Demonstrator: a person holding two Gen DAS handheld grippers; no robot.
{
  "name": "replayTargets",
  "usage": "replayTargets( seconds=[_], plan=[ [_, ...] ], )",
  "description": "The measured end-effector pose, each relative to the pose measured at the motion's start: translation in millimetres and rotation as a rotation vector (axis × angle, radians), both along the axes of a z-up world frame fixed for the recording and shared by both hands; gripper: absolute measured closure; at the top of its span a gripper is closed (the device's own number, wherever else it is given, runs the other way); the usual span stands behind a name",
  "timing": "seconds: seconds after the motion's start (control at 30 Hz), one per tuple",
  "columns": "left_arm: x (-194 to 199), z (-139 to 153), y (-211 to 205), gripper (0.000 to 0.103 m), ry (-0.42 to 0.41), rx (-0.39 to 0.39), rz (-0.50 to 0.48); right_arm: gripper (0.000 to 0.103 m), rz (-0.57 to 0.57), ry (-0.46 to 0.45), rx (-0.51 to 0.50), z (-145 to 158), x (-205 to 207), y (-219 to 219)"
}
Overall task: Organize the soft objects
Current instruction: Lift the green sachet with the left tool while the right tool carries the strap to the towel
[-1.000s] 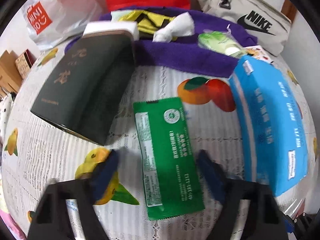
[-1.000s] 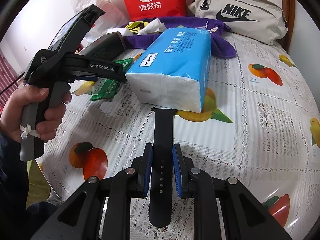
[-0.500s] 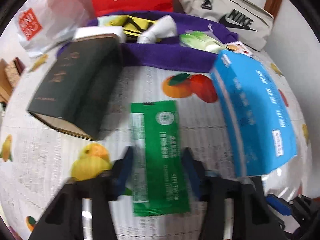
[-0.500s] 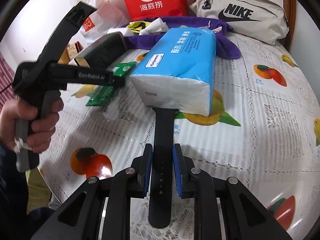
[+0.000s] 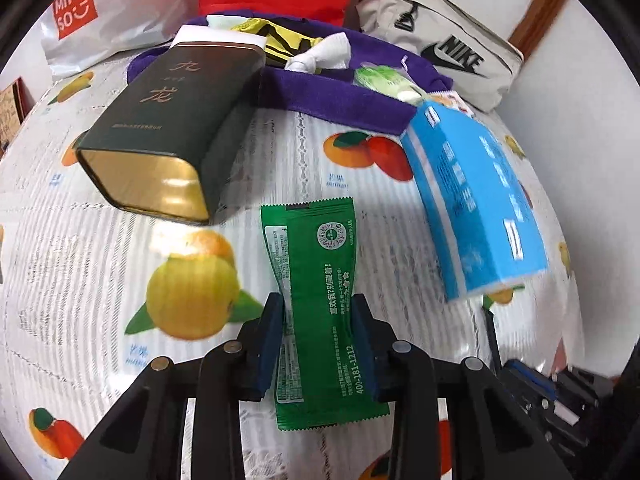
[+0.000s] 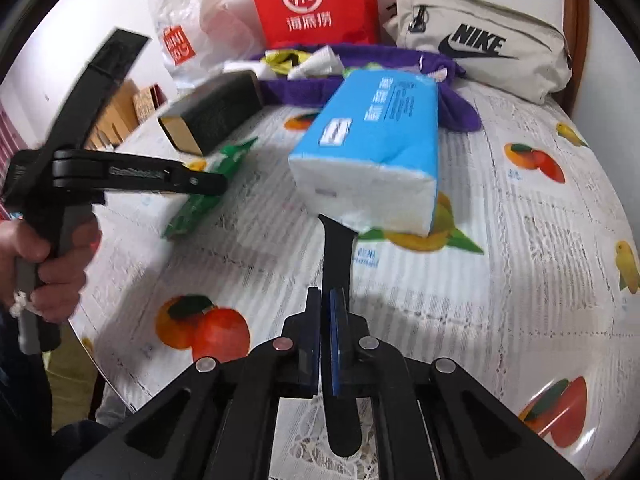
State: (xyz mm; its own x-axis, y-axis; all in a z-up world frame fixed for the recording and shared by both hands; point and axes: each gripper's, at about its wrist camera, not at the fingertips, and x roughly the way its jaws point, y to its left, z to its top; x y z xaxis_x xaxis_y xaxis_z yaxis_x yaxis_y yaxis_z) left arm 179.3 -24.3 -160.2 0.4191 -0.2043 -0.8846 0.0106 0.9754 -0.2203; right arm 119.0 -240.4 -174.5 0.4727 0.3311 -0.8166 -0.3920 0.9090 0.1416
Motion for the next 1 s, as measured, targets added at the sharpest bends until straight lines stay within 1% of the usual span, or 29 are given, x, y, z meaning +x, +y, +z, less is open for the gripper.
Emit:
replayTargets(
  seconds=[0.03,0.1,0.13,0.17,0.33,0.43,0.47,0.53,0.67,0.77,0.9,1.0],
  plan=[
    [-1.5,0.0,0.1,0.071,-0.002,0.007,0.001,0.094,-0.009,0.010,0.001,-1.4,0.5,-0.9],
    [-7.5,0.8,2.3,0.070,-0.003,0.004,-0.002,0.090,-0.031,0.022,0.016,-3.9,0.6,-3.9],
    [-9.3,1.2,3.6,0.070,-0.001,-0.002,0.000,0.082,-0.042,0.031,0.020,-6.1,2.3,-4.7],
    [-10.8,1.9,5.0,0.070,0.000,-0.010,0.004,0.077,-0.049,0.035,0.024,-7.9,2.2,-5.3],
    [-18.0,5.1,10.4,0.070,-0.007,-0.024,0.007,0.075,-0.041,-0.006,-0.020,-11.3,2.4,2.6],
    [-21.9,8.0,12.5,0.070,-0.017,-0.033,0.009,0.081,-0.023,-0.054,-0.076,-13.5,-0.3,10.4],
    [-23.0,8.9,13.1,0.070,-0.020,-0.035,0.007,0.081,-0.021,-0.047,-0.077,-12.9,-1.0,10.2],
    [-23.8,9.1,13.3,0.070,-0.020,-0.036,0.003,0.081,-0.029,-0.025,-0.063,-12.4,-0.3,8.4],
    [-24.9,4.6,12.9,0.069,-0.012,-0.039,-0.005,0.079,-0.044,-0.033,-0.065,-13.6,-1.5,9.6],
    [-24.4,-1.4,11.9,0.069,-0.004,-0.033,-0.009,0.081,-0.042,-0.040,-0.065,-14.1,0.1,10.6],
    [-27.6,4.1,12.7,0.070,-0.025,-0.038,-0.022,0.083,-0.043,-0.024,-0.031,-13.0,0.6,6.0],
    [-32.5,13.2,15.6,0.070,-0.050,-0.034,-0.031,0.083,-0.043,-0.007,0.021,-5.2,-3.4,3.9]
  ],
)
